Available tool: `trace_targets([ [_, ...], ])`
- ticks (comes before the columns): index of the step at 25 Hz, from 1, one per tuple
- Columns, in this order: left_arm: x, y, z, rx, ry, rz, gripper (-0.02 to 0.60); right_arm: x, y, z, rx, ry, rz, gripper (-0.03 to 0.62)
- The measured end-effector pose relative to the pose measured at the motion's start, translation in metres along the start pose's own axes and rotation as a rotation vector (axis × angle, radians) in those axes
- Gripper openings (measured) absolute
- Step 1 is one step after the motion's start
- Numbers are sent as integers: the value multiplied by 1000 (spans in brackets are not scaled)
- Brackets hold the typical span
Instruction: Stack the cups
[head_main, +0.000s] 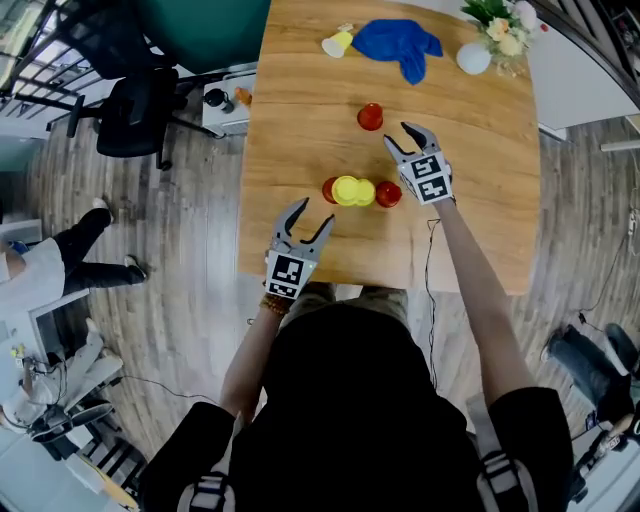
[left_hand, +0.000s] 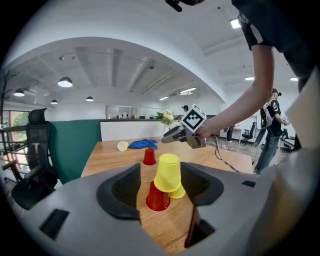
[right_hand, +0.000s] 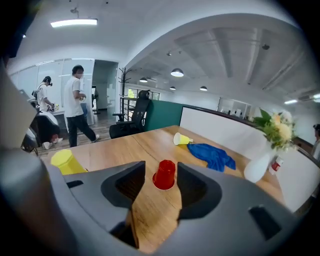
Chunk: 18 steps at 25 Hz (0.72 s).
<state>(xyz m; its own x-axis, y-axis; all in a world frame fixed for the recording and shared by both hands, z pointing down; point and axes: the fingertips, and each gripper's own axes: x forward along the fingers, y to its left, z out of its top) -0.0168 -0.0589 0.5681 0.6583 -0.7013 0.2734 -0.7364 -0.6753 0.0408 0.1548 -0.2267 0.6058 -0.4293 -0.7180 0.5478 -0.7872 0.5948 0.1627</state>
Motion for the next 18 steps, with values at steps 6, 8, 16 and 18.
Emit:
trace_targets([
  [6,-3,4,-5,-32,33,26,256,59,-12,-5,28,65,33,233],
  [8,-4,7,-7,-42,42,36,256,74,-17,-10,43,92,31,239],
  [16,-10,20,-17,-65,69,65,256,101,-22,-27,83,165,44,256],
  [18,-10,23,-16,-67,67,69,256,106,-22,-33,86,181,48,256],
])
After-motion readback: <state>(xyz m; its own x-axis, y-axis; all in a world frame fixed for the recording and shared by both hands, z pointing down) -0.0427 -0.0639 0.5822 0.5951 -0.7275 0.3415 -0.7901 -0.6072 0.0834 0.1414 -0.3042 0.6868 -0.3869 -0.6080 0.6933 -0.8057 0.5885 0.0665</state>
